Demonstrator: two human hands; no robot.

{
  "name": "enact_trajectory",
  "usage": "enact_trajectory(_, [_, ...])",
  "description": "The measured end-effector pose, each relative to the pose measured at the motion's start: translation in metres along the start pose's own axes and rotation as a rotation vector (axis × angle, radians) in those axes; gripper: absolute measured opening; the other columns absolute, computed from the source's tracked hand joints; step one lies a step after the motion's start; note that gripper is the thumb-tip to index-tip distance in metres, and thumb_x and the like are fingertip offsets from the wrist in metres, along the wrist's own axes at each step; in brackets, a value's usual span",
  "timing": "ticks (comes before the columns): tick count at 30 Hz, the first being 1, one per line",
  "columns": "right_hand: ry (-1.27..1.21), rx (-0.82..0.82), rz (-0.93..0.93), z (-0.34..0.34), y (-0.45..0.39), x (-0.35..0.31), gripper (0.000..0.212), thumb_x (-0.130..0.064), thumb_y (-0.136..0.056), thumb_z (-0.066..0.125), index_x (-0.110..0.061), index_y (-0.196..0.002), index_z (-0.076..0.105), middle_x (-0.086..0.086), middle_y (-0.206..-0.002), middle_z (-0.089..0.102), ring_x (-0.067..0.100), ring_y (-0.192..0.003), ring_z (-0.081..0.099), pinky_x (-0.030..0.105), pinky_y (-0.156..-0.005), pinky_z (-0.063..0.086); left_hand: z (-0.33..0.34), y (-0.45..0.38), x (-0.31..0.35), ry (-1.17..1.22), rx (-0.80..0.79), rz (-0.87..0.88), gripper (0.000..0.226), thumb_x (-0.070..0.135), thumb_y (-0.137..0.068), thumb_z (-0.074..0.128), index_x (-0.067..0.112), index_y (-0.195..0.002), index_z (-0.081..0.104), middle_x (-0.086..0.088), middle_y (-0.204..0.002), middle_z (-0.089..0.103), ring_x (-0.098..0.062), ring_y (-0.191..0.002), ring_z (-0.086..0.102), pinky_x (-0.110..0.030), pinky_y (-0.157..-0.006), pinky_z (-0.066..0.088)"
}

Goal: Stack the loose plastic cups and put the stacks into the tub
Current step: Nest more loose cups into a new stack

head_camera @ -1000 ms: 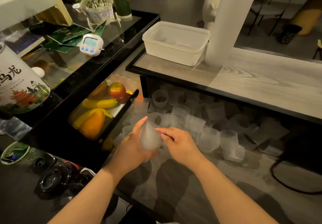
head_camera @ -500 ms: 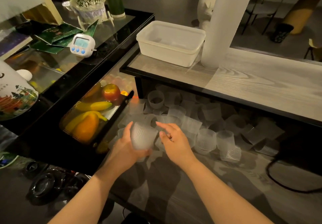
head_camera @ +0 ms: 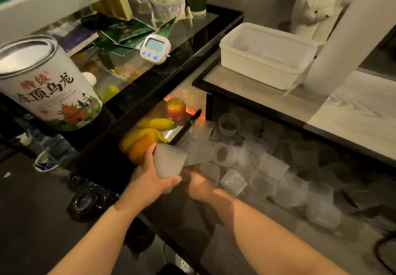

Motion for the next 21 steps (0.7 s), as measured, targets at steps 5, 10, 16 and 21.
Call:
enact_trajectory(5, [0.117,-0.022,-0.027,0.012,-0.017,0.000,0.035,-0.013,-0.099,0.049,-0.010,-0.133,0.056,0.010,-0.139,0.052,0.027,-0.129,0.046,0.023,-0.102,0.031,-0.008,-0.006,-0.009,-0.034,-0.050,-0.048,0.120,0.047,-0.067,0.086,0.044,-0.150,0.000,-0.007,-0.146,0.036,-0.031,-0.126,0.045,-0.046,-0.104,0.043])
enact_trajectory(10, [0.016,-0.050,0.067,0.026,-0.035,0.011,0.034,-0.019,-0.096,0.054,-0.021,-0.130,0.060,0.004,-0.133,0.058,0.022,-0.119,0.056,0.029,-0.099,0.045,-0.014,-0.013,-0.017,-0.036,-0.072,-0.059,0.122,0.047,-0.066,0.087,0.046,-0.151,-0.001,-0.007,-0.146,0.037,-0.031,-0.126,0.046,-0.045,-0.102,0.044])
enact_trajectory(16, [-0.470,0.042,0.298,0.020,-0.027,0.038,0.030,0.009,-0.086,0.055,-0.019,-0.093,0.065,0.003,-0.097,0.067,0.014,-0.086,0.066,0.029,-0.077,0.058,-0.009,-0.023,-0.019,-0.091,-0.137,-0.016,0.120,0.047,-0.065,0.087,0.043,-0.152,0.004,-0.004,-0.146,0.041,-0.029,-0.127,0.046,-0.044,-0.101,0.045])
enact_trajectory(21, [-0.776,0.162,0.331,0.004,0.005,0.052,0.020,0.005,-0.089,0.059,-0.015,-0.091,0.064,0.002,-0.067,0.060,0.001,-0.042,0.055,0.014,-0.041,0.039,0.002,-0.029,-0.019,-0.108,-0.212,0.020,0.120,0.046,-0.063,0.089,0.038,-0.153,0.010,0.000,-0.146,0.042,-0.024,-0.127,0.047,-0.043,-0.102,0.046])
Point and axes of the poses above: each hand's wrist, its own y-axis away from the middle knuckle, its own z-axis out of the palm, x = y × z, the point moved 4 cm from there along -y, towards the middle knuckle
